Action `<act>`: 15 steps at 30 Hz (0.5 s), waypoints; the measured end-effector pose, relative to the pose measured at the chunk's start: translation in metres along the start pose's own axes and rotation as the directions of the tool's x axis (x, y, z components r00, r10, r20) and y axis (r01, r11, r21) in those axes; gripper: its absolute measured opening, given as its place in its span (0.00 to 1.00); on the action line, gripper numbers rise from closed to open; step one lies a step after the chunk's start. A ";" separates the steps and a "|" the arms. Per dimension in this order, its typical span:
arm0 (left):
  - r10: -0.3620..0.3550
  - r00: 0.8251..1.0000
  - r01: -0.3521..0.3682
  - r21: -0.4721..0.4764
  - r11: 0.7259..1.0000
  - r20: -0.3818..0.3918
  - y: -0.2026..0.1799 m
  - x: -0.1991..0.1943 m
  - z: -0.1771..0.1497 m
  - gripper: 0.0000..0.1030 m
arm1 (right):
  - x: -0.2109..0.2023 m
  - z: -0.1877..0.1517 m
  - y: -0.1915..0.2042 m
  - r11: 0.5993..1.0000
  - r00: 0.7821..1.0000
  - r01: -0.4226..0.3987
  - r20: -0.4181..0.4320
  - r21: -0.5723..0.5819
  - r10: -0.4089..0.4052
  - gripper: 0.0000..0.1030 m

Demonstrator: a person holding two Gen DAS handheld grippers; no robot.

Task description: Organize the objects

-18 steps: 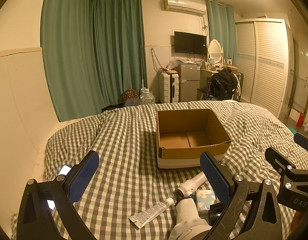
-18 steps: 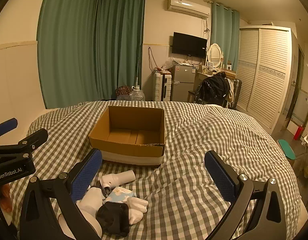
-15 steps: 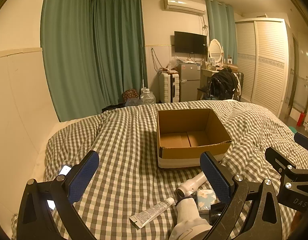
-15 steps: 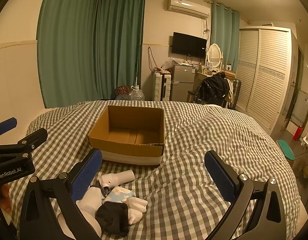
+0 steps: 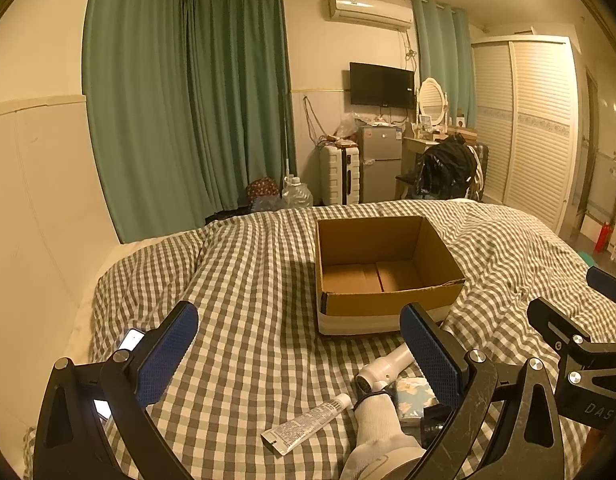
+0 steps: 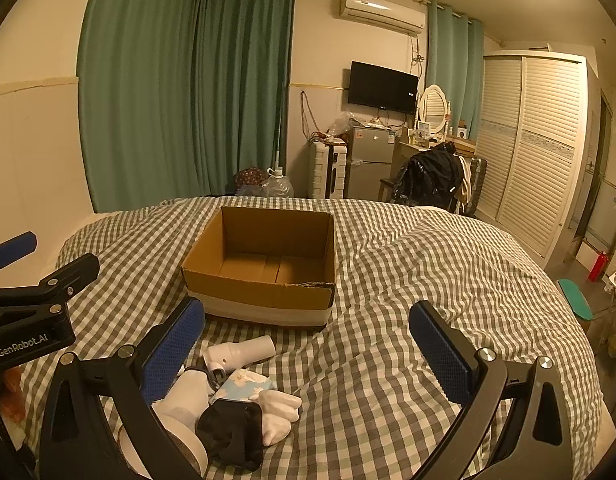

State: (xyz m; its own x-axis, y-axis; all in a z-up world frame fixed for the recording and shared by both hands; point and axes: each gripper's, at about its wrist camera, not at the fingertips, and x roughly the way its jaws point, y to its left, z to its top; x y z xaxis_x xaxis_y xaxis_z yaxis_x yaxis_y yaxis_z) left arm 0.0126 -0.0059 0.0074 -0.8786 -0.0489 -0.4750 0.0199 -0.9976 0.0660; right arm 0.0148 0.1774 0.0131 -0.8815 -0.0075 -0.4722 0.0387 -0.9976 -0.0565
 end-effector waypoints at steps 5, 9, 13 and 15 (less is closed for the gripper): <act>-0.001 1.000 0.001 0.002 1.000 0.004 -0.001 -0.002 0.001 1.00 | -0.002 0.000 0.001 1.000 1.000 -0.002 0.003 0.000 0.002 1.00; -0.022 1.000 0.022 -0.027 0.999 0.002 0.004 -0.003 0.003 1.00 | -0.005 0.001 0.002 1.000 1.000 -0.003 0.006 0.000 0.003 1.00; -0.010 1.000 0.011 -0.012 1.000 0.009 0.003 -0.007 0.002 1.00 | -0.008 0.002 0.002 1.000 1.000 -0.004 0.008 -0.003 0.004 1.00; 0.000 1.000 0.000 -0.004 1.000 0.014 0.001 -0.009 0.002 1.00 | -0.009 0.003 0.003 1.000 1.000 -0.007 0.009 -0.003 0.007 1.00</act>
State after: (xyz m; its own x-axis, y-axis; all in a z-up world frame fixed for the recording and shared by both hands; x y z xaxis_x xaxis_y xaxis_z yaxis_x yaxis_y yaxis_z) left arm 0.0194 -0.0069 0.0130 -0.8854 -0.0478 -0.4623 0.0212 -0.9978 0.0627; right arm 0.0216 0.1748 0.0197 -0.8856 -0.0155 -0.4643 0.0466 -0.9974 -0.0555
